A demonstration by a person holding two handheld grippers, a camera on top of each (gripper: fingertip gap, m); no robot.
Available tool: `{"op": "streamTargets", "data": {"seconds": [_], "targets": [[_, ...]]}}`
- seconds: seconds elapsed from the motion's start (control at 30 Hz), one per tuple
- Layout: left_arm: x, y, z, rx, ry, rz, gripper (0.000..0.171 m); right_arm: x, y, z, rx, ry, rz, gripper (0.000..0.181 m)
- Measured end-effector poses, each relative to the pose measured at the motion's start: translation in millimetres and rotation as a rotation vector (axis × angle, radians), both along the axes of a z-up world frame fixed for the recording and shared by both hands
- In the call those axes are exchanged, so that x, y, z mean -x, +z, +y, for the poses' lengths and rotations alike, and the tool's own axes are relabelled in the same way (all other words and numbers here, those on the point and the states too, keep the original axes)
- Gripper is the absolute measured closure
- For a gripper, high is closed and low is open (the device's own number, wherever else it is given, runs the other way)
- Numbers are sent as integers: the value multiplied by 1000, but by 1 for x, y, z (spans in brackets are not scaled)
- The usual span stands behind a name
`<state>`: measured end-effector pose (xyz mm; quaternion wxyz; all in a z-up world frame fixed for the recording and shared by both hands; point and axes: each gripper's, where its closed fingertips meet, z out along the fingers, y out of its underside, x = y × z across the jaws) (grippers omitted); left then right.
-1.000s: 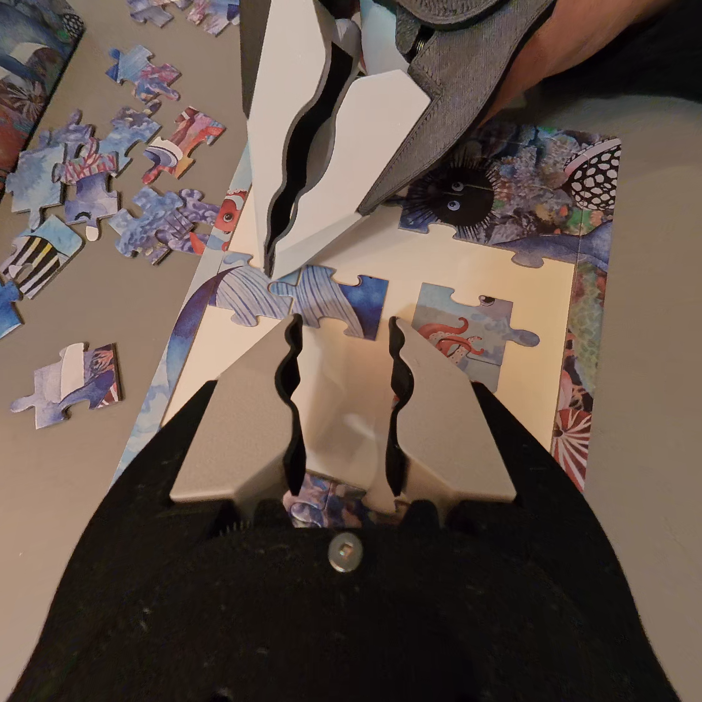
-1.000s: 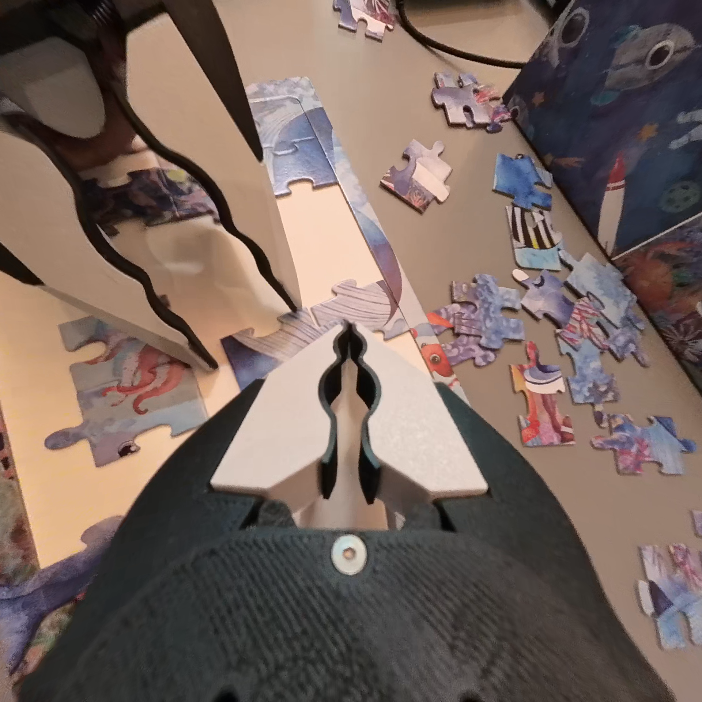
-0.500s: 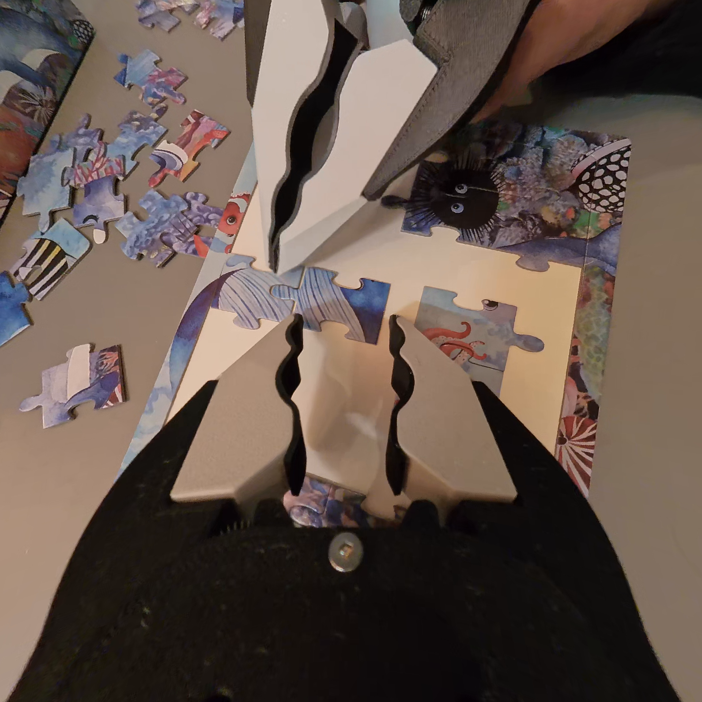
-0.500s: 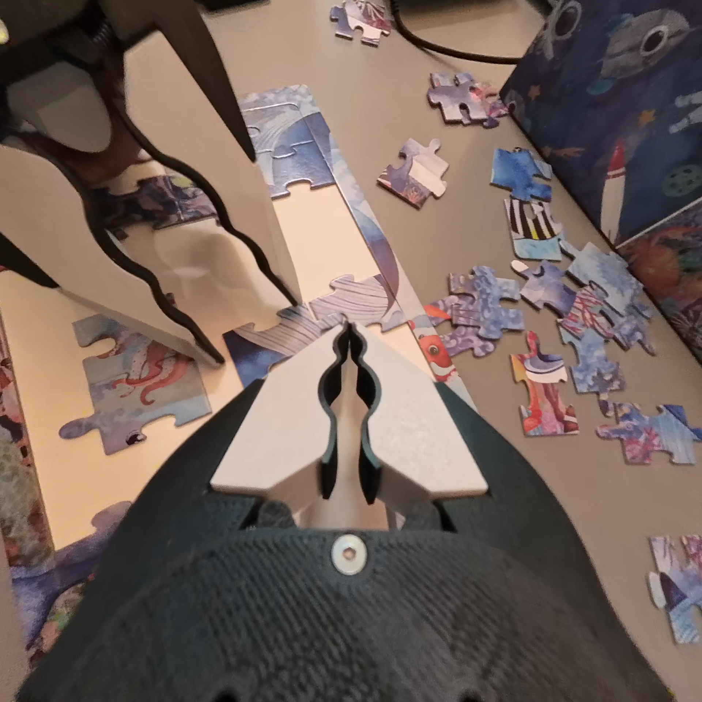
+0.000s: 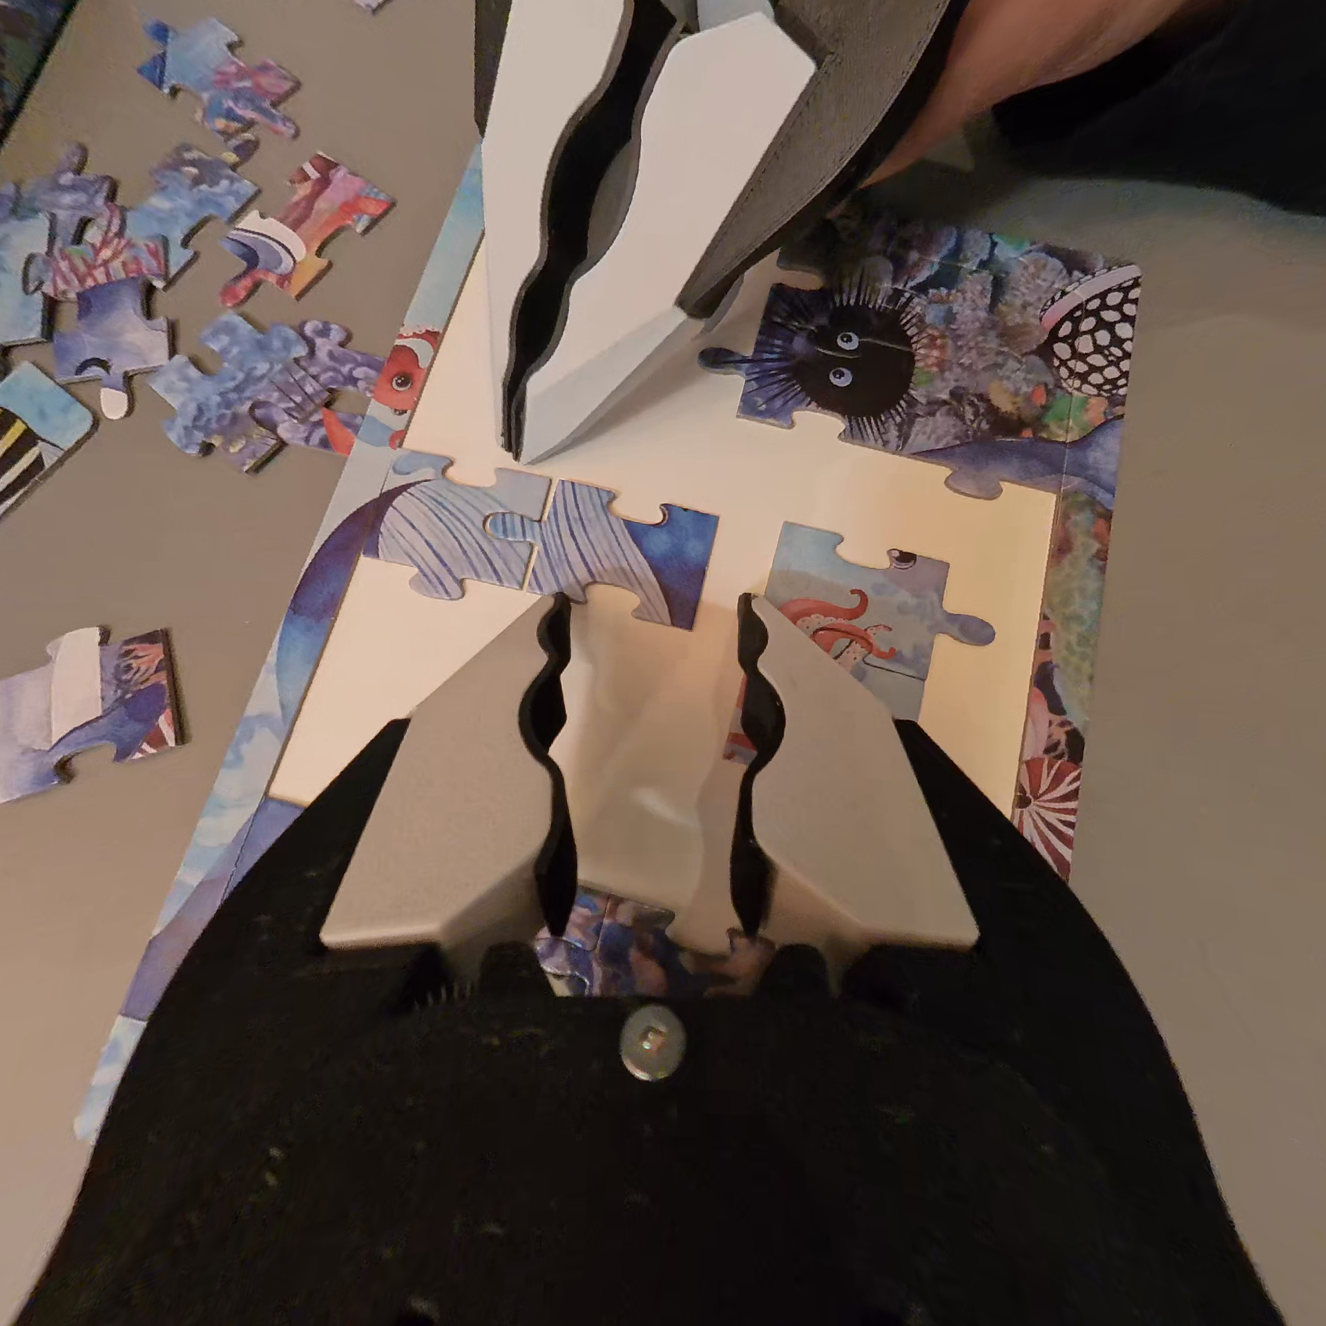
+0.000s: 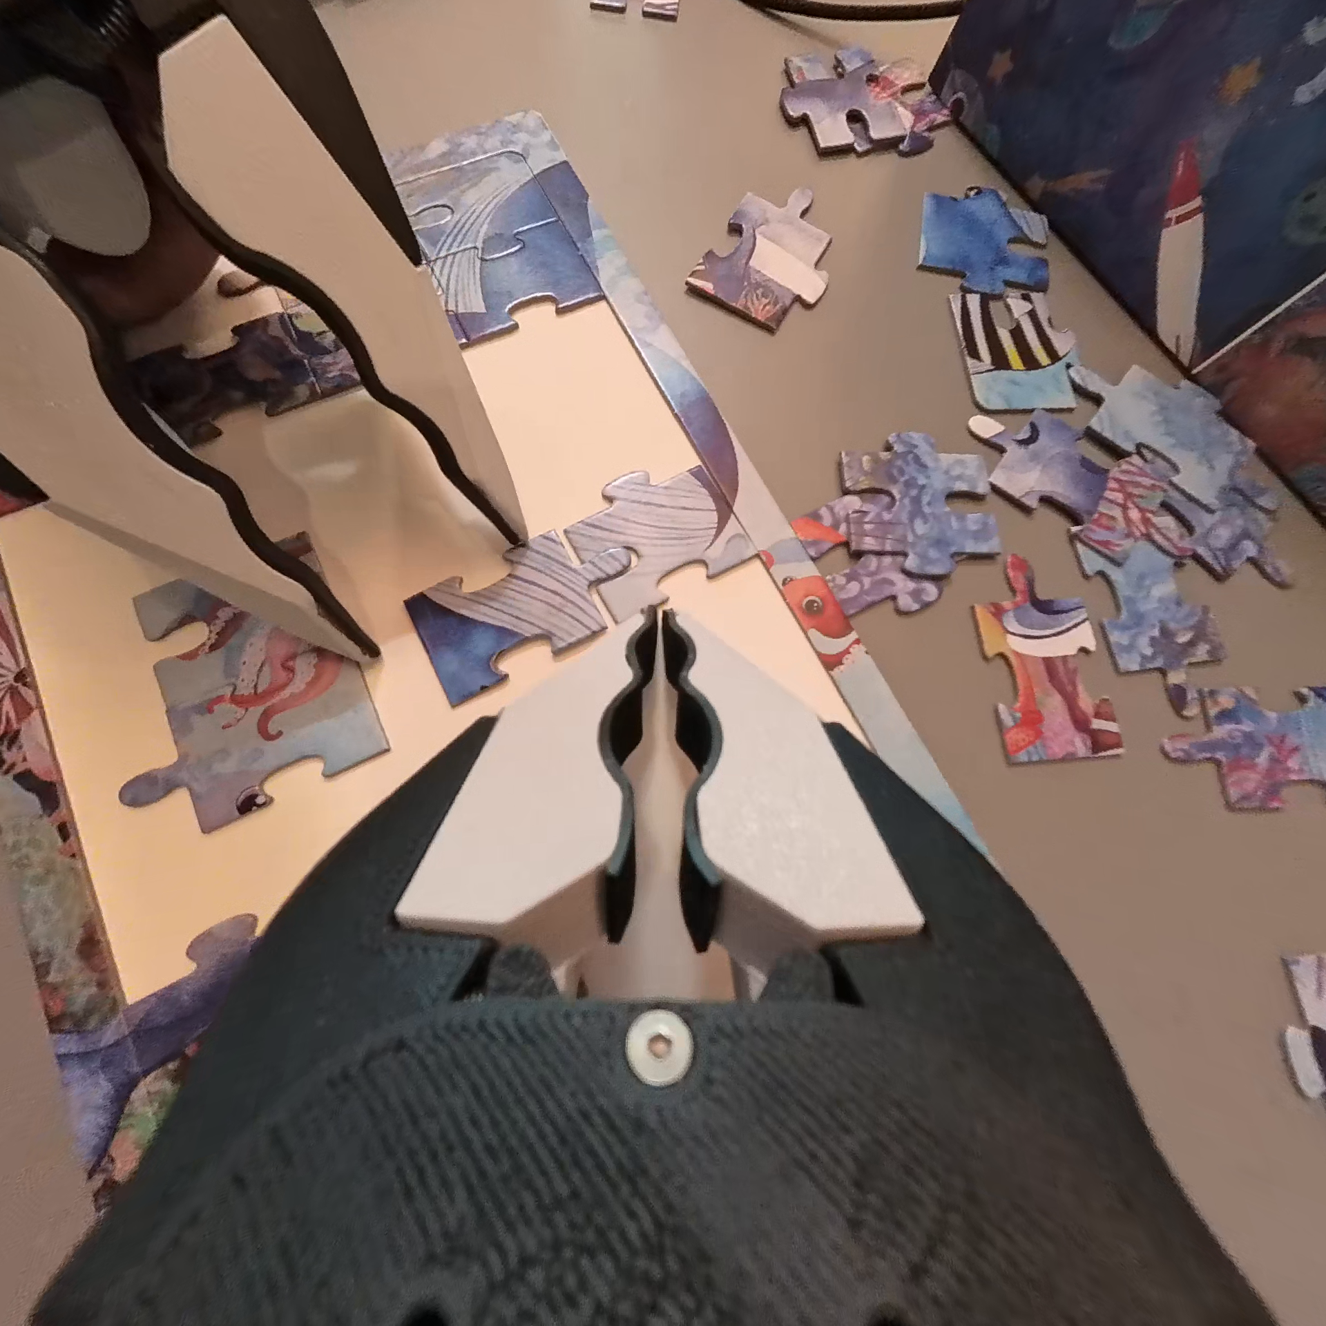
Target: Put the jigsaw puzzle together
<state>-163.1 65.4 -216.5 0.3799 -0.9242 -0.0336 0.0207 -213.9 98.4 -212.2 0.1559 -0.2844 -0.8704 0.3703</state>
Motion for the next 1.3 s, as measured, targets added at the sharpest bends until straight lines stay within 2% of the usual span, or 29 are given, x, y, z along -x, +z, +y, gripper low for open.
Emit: {"op": "streamTargets", "data": {"seconds": [0.33,0.47,0.63,0.73,0.9,1.3], "targets": [[1,0,1,-1,14,1,125,-5,3,-5,2,39,24,179],[1,0,1,-1,16,-2,124,-19,8,-17,24,131,33,180],[2,0,1,-1,19,-5,124,-49,4,-29,54,280,-61,179],[2,0,1,0,20,-6,123,-50,2,-24,31,277,-60,172],[2,0,1,0,20,-3,123,-53,2,-20,12,298,-32,150],[3,0,1,0,20,-1,123,-49,0,-20,-20,283,-1,150]]}}
